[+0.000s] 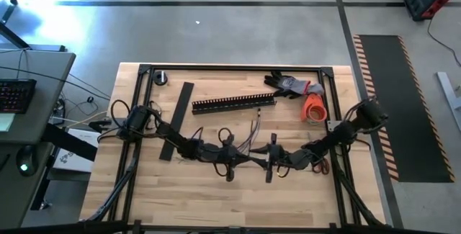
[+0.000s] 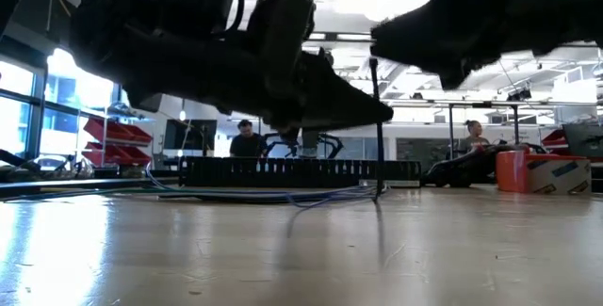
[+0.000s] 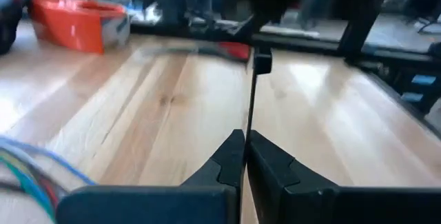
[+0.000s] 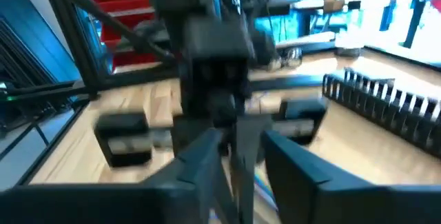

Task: Ziptie cables
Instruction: Wrap the cables together using a zip tie

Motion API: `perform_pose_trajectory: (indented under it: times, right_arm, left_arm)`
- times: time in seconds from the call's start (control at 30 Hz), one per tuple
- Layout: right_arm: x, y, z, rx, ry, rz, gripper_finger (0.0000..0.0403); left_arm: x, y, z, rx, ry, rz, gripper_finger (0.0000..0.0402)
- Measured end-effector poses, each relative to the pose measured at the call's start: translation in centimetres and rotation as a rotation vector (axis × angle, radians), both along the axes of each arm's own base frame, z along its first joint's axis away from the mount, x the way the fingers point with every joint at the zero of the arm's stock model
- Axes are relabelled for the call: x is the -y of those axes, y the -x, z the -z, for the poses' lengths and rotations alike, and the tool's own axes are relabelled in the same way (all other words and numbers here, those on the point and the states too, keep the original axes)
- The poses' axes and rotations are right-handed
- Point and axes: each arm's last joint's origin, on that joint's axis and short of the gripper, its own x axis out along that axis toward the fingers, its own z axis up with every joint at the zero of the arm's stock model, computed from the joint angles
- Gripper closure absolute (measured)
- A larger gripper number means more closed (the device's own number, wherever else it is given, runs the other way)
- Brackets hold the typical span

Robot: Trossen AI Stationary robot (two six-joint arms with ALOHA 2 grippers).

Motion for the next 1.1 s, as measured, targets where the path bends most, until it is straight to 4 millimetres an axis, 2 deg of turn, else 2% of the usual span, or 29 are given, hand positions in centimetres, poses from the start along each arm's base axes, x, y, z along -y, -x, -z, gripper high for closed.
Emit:
perform_pose_trajectory:
  times: [0.13,0.23,0.3,0.4,0.47,0.6,0.8,0.93,1.1]
  right_arm:
    - [2.1,0.1,-2.1,-0.044,0.047,0.024,0.0225]
    - [5.0,0.5,-3.3,-0.207,0.094,0.033,0.0201]
    - [7.3,0.6,-3.8,-0.371,0.117,0.004,0.0196]
    - [10.0,0.3,-4.5,-0.625,0.117,-0.181,0.0203]
    - [11.2,-0.3,-4.5,-0.756,0.21,-0.254,0.0214]
    - [12.3,-2.6,-3.6,-0.907,0.464,-0.355,0.0227]
    - [14.0,-6.0,-0.5,-1.196,0.608,-0.447,0.022]
    - [15.6,-7.1,0.5,-1.331,0.659,-0.528,0.0221]
    - [17.1,-7.8,1.3,-1.359,0.748,-0.63,0.0238]
  left_arm:
    - [0.0,0.0,0.1,-0.012,0.018,-0.008,0.0401]
    - [-0.1,0.0,0.2,-0.015,0.016,-0.012,0.0401]
    - [-0.1,0.0,0.1,-0.014,0.016,-0.013,0.0401]
    - [-0.1,0.0,0.1,-0.015,0.016,-0.013,0.0401]
    - [-0.1,0.0,0.1,-0.014,0.017,-0.014,0.0401]
    - [-0.3,0.0,0.1,-0.014,0.017,-0.019,0.0401]
    - [-0.3,0.0,0.2,-0.015,0.017,-0.021,0.0402]
    - [-0.3,0.0,0.2,-0.016,0.018,-0.02,0.0402]
    - [-0.3,0.0,0.2,-0.017,0.018,-0.02,0.0402]
